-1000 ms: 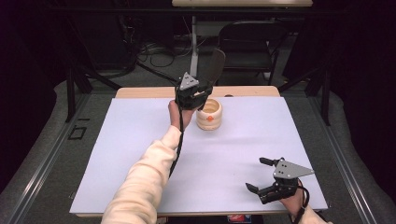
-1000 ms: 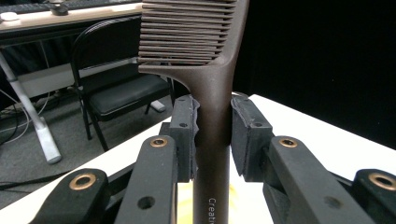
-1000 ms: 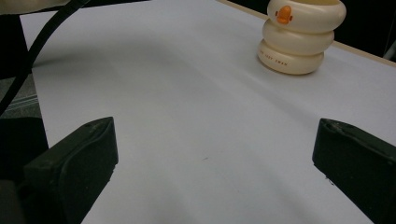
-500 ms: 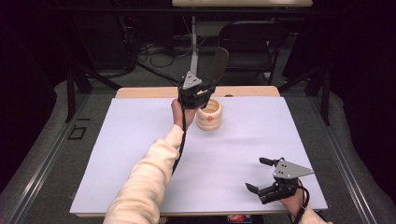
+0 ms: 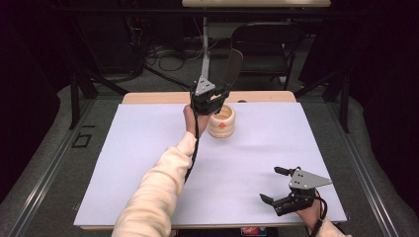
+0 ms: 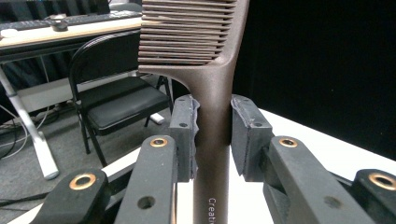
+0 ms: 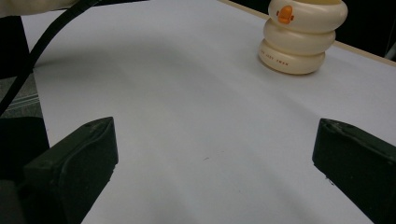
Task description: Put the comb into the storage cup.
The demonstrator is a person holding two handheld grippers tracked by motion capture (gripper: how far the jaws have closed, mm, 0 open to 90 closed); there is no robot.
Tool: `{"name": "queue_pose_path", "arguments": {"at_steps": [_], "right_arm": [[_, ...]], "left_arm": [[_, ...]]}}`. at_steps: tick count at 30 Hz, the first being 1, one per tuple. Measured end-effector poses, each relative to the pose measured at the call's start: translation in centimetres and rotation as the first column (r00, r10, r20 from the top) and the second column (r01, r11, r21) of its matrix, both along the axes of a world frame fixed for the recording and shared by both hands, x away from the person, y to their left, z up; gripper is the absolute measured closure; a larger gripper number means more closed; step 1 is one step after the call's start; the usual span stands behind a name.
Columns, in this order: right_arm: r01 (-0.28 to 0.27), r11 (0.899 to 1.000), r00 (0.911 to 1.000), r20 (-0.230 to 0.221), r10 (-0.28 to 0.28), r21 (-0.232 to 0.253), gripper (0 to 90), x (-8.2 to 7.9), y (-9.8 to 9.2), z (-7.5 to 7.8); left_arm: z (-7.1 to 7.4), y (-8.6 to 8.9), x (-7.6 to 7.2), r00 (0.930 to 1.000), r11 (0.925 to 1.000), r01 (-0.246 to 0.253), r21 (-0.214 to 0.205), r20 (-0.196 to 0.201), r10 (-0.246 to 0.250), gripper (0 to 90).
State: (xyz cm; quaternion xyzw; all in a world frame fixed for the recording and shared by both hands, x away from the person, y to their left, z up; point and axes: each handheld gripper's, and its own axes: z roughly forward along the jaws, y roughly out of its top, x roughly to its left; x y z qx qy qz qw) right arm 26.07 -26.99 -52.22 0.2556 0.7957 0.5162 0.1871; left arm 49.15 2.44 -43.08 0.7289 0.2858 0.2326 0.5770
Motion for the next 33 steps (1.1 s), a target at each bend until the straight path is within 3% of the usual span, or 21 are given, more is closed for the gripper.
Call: {"name": "queue_pose_path", "arguments": {"at_steps": [21, 33], "right_arm": [[-0.001, 1.0, 1.0, 0.008, 0.001, -0.003, 0.0, 0.0, 0.0, 0.0], [-0.001, 1.0, 1.0, 0.004, 0.001, -0.004, 0.0, 0.0, 0.0, 0.0]], "left_arm": [[-1.0, -0.4, 0.5, 0.9998, 0.9992, -0.016, -0.035, 0.007, 0.017, 72.3], [-1.8, -0.5, 1.0, 0.9999, 0.9989, -0.011, -0.045, -0.011, 0.011, 72.3]]}}
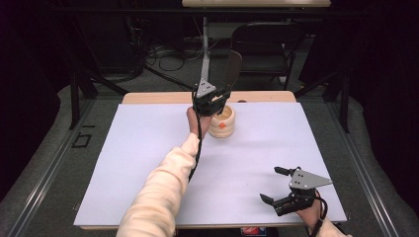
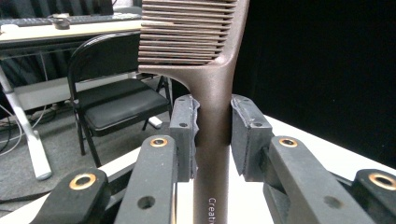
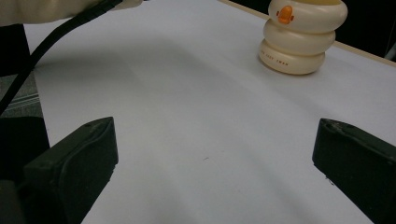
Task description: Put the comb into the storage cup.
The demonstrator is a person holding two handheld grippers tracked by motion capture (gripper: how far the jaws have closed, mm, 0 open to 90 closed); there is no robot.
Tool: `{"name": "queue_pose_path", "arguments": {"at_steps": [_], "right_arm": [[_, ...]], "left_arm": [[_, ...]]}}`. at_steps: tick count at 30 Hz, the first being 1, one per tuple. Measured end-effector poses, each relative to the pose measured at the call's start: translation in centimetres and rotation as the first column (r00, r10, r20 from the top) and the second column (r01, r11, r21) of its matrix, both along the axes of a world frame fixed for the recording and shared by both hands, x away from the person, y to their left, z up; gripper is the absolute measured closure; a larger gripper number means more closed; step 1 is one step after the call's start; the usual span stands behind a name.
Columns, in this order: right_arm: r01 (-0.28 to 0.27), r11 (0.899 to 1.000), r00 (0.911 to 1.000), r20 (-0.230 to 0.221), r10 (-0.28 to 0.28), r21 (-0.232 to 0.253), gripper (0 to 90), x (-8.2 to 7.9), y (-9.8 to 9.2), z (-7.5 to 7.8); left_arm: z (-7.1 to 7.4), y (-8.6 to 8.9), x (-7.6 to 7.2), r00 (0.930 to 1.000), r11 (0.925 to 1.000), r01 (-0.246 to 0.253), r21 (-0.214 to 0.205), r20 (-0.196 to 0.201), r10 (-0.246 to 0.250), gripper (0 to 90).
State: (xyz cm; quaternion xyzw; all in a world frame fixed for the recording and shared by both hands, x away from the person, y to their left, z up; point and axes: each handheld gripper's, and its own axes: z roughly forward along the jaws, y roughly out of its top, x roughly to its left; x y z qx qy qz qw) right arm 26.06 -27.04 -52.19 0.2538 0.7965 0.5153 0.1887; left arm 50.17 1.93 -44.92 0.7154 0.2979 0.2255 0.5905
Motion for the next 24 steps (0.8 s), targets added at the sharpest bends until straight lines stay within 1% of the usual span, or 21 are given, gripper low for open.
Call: {"name": "queue_pose_path", "arguments": {"at_steps": [6, 10, 12, 13, 14, 17, 21, 22, 24], "right_arm": [[0.0, 1.0, 1.0, 0.002, 0.0, -0.001, 0.0, 0.0, 0.0, 0.0], [0.0, 1.0, 1.0, 0.001, 0.0, -0.001, 0.0, 0.0, 0.0, 0.0], [0.0, 1.0, 1.0, -0.002, 0.0, 0.0, 0.0, 0.0, 0.0, 0.0], [0.001, 1.0, 1.0, -0.005, -0.001, 0.002, 0.0, 0.0, 0.0, 0.0], [0.001, 1.0, 1.0, -0.005, -0.001, 0.002, 0.0, 0.0, 0.0, 0.0], [0.001, 1.0, 1.0, -0.002, -0.001, 0.001, 0.0, 0.0, 0.0, 0.0], [-0.001, 1.0, 1.0, 0.001, 0.001, 0.0, 0.0, 0.0, 0.0, 0.0], [-0.001, 1.0, 1.0, 0.001, 0.001, 0.0, 0.0, 0.0, -0.1, 0.0], [-0.002, 1.0, 1.0, 0.001, 0.002, 0.0, 0.0, 0.0, -0.1, 0.0]], "left_arm": [[-0.4, 0.0, 0.2, 1.0, 0.9998, -0.001, -0.02, -0.002, 0.001, 72.3], [-0.7, 0.0, 0.5, 0.9999, 0.9999, -0.004, -0.014, -0.01, 0.004, 72.3], [-1.0, 0.0, 0.6, 0.9998, 0.9998, -0.003, -0.021, -0.017, 0.002, 72.3], [-1.1, 0.0, 0.6, 0.9998, 0.9998, -0.009, -0.019, -0.017, 0.008, 72.3], [-1.2, 0.0, 0.7, 0.9997, 0.9998, -0.001, -0.019, -0.025, 0.0, 72.3], [-1.4, 0.0, 0.8, 0.9993, 0.9999, -0.004, -0.011, -0.036, 0.004, 72.2], [-1.8, -0.1, 0.9, 0.9991, 0.9999, -0.01, 0.003, -0.042, 0.01, 72.2], [-1.8, -0.1, 1.0, 0.999, 0.9999, -0.004, 0.011, -0.045, 0.004, 72.3], [-2.0, -0.1, 1.0, 0.9988, 1.0, -0.002, 0.008, -0.05, 0.003, 72.2]]}}
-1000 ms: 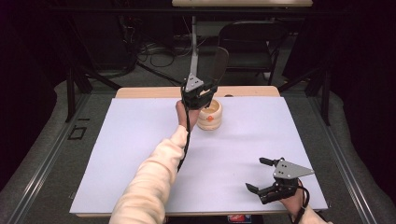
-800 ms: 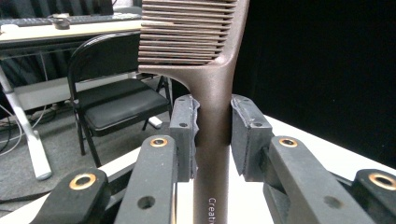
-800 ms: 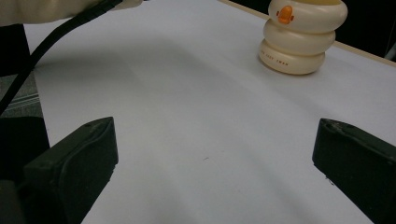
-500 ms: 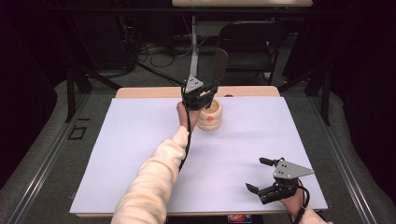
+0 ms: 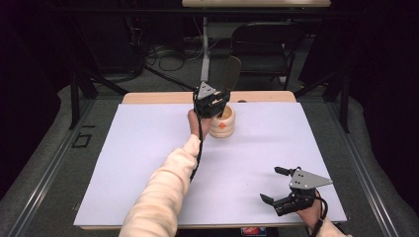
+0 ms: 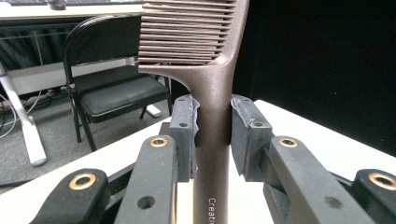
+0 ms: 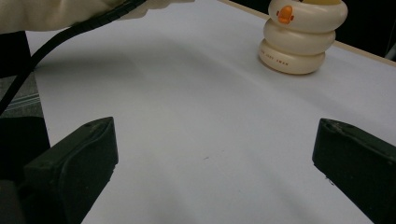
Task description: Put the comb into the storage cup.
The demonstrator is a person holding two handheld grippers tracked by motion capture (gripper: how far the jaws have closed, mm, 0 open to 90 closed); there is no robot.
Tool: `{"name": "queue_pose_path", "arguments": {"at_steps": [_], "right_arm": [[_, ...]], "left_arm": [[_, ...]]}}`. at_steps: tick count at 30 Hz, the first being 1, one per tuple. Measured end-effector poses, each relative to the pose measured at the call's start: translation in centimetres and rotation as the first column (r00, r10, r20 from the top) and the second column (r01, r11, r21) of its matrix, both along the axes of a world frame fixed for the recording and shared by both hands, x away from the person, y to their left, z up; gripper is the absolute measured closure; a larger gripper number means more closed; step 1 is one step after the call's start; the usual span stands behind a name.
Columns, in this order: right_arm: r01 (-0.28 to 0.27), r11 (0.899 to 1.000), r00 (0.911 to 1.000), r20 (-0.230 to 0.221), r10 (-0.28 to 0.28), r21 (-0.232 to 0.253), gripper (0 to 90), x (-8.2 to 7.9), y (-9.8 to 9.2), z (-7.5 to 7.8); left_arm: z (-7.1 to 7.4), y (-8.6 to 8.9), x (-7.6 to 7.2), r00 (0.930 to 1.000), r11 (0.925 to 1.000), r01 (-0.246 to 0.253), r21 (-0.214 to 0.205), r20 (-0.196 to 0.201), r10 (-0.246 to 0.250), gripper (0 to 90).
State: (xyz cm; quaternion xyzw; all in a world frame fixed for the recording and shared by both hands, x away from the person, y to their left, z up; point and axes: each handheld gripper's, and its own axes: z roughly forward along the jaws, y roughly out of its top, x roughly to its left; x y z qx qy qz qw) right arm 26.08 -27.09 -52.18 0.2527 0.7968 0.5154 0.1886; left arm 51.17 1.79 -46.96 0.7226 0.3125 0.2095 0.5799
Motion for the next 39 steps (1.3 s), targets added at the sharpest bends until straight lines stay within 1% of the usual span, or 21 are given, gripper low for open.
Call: {"name": "queue_pose_path", "arguments": {"at_steps": [2, 4, 5, 6, 8, 9, 10, 14, 17, 18, 19, 20, 25, 27, 31, 32, 35, 36, 39], "right_arm": [[0.0, 1.0, 1.0, -0.001, 0.0, 0.001, 0.0, 0.0, 0.0, 0.0], [0.0, 1.0, 1.0, 0.0, 0.0, 0.001, 0.0, 0.0, 0.0, 0.0], [0.0, 1.0, 1.0, -0.001, 0.0, 0.001, 0.0, 0.0, 0.0, 0.0], [0.0, 1.0, 1.0, -0.001, 0.0, 0.001, 0.0, 0.0, 0.0, 0.0], [0.001, 1.0, 1.0, -0.004, -0.001, 0.002, 0.0, 0.0, 0.0, 0.0], [0.001, 1.0, 1.0, -0.005, -0.001, 0.002, 0.0, 0.0, 0.0, 0.0], [0.001, 1.0, 1.0, -0.004, -0.001, 0.002, 0.0, 0.0, 0.0, 0.0], [0.0, 1.0, 1.0, -0.001, 0.0, 0.0, 0.0, 0.0, 0.0, 0.0], [0.001, 1.0, 1.0, 0.0, -0.001, 0.0, 0.0, 0.0, 0.0, 0.0], [0.0, 1.0, 1.0, 0.001, 0.0, 0.0, 0.0, 0.0, 0.0, 0.0], [0.0, 1.0, 1.0, 0.001, 0.0, 0.0, 0.0, 0.0, 0.0, 0.0], [0.0, 1.0, 1.0, 0.0, 0.0, 0.0, 0.0, 0.0, 0.0, 0.0], [0.0, 1.0, 1.0, 0.0, 0.0, 0.0, 0.0, 0.0, 0.0, 0.0], [-0.001, 1.0, 1.0, 0.0, 0.001, 0.0, 0.0, 0.0, 0.0, 0.0], [0.001, 1.0, 1.0, 0.0, -0.001, 0.0, 0.0, 0.0, 0.0, 0.0], [0.0, 1.0, 1.0, 0.0, 0.0, 0.0, 0.0, 0.0, 0.0, 0.0], [0.001, 1.0, 1.0, 0.0, -0.001, 0.0, 0.0, 0.0, 0.0, 0.0], [0.0, 1.0, 1.0, 0.0, 0.0, 0.0, 0.0, 0.0, 0.0, 0.0], [0.0, 1.0, 1.0, 0.0, 0.0, 0.0, 0.0, 0.0, 0.0, 0.0]], "left_arm": [[-0.2, 0.0, 0.0, 1.0, 0.9999, -0.009, 0.006, -0.002, 0.009, 72.2], [-0.3, 0.1, 0.1, 0.9999, 0.9999, -0.002, 0.01, -0.011, 0.002, 72.2], [-0.5, 0.0, 0.1, 0.9999, 0.9999, -0.012, 0.009, -0.01, 0.012, 72.2], [-0.5, 0.0, 0.2, 0.9999, 0.9999, -0.005, 0.01, -0.014, 0.005, 72.2], [-0.7, 0.0, 0.2, 0.9997, 0.9998, -0.007, 0.021, -0.023, 0.008, 72.2], [-0.8, 0.0, 0.2, 0.9996, 0.9996, -0.014, 0.023, -0.024, 0.015, 72.2], [-0.9, 0.0, 0.2, 0.9996, 0.9997, -0.006, 0.024, -0.028, 0.007, 72.2], [-1.0, -0.2, 0.2, 0.9994, 0.9994, -0.011, 0.033, -0.033, 0.012, 72.2], [-1.1, -0.2, 0.3, 0.9992, 0.9991, 0.001, 0.042, -0.041, 0.001, 72.2], [-1.1, -0.2, 0.3, 0.9991, 0.9989, 0.001, 0.048, -0.043, 0.001, 72.2], [-1.1, -0.3, 0.3, 0.9992, 0.999, 0.0, 0.045, -0.041, 0.002, 72.2], [-1.2, -0.3, 0.2, 0.9989, 0.9986, -0.001, 0.053, -0.047, 0.003, 72.2], [-1.5, -0.4, 0.3, 0.9988, 0.9985, -0.003, 0.055, -0.048, 0.006, 72.2], [-1.6, -0.3, 0.3, 0.9984, 0.998, 0.003, 0.063, -0.056, 0.0, 72.2], [-1.8, -0.3, 0.4, 0.9982, 0.9982, 0.003, 0.059, -0.059, 0.001, 72.2], [-1.8, -0.3, 0.3, 0.998, 0.9978, 0.004, 0.066, -0.064, 0.0, 72.2], [-1.9, -0.4, 0.3, 0.9982, 0.9979, -0.007, 0.064, -0.06, 0.01, 72.2], [-2.0, -0.4, 0.4, 0.9979, 0.998, 0.002, 0.063, -0.065, 0.002, 72.2], [-2.0, -0.4, 0.3, 0.9975, 0.9976, 0.007, 0.068, -0.07, -0.002, 72.2]]}}
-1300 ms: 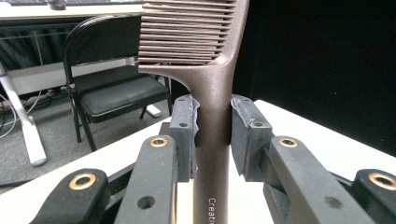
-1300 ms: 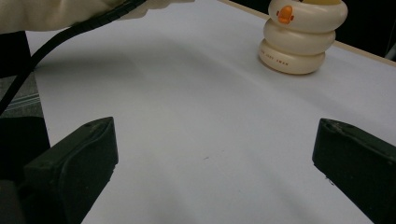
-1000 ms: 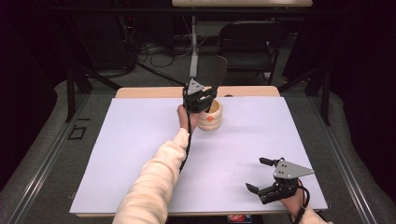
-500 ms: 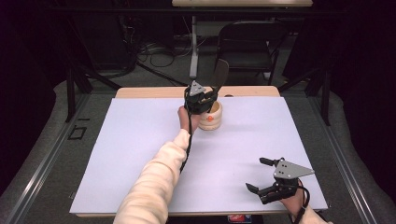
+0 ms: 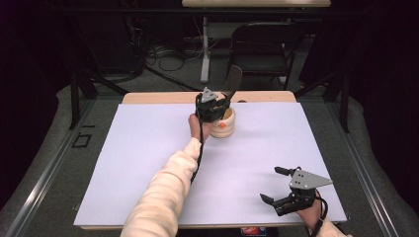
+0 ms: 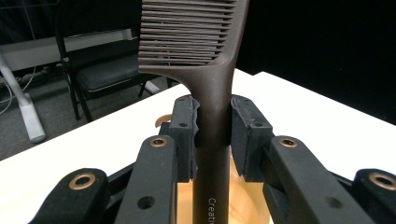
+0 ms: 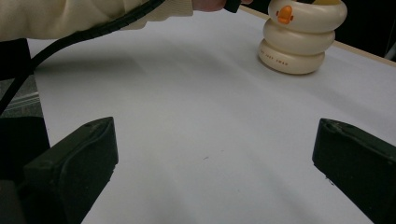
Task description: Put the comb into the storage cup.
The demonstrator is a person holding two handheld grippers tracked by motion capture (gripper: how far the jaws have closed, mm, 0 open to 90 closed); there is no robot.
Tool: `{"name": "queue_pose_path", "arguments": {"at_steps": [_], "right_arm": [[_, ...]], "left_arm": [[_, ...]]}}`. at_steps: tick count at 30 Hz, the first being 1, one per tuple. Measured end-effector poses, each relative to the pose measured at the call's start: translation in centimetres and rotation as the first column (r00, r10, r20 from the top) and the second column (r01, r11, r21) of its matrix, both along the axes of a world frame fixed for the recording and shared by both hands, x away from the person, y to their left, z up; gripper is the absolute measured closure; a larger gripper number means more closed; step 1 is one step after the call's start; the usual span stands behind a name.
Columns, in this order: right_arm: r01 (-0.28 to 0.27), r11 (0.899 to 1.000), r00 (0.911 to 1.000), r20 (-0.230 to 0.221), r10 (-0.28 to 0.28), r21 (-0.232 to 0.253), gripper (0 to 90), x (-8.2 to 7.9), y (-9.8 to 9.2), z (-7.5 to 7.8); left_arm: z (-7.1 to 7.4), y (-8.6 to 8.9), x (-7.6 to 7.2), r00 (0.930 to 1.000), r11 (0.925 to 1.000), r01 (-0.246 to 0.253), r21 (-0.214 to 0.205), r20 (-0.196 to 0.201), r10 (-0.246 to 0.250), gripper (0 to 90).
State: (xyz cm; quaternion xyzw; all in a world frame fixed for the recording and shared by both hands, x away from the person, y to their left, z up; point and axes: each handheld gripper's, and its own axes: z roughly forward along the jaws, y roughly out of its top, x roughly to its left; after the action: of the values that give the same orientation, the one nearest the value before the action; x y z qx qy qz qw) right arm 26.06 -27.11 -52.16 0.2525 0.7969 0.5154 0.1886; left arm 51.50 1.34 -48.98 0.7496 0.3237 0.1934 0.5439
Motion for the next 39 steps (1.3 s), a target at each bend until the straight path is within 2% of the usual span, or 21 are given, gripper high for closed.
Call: {"name": "queue_pose_path", "arguments": {"at_steps": [39], "right_arm": [[0.001, 1.0, 1.0, 0.0, -0.001, -0.001, 0.0, 0.0, 0.0, 0.0]], "left_arm": [[-1.1, -0.3, -0.1, 0.9998, 0.9996, 0.011, 0.025, -0.019, -0.01, 72.1]]}}
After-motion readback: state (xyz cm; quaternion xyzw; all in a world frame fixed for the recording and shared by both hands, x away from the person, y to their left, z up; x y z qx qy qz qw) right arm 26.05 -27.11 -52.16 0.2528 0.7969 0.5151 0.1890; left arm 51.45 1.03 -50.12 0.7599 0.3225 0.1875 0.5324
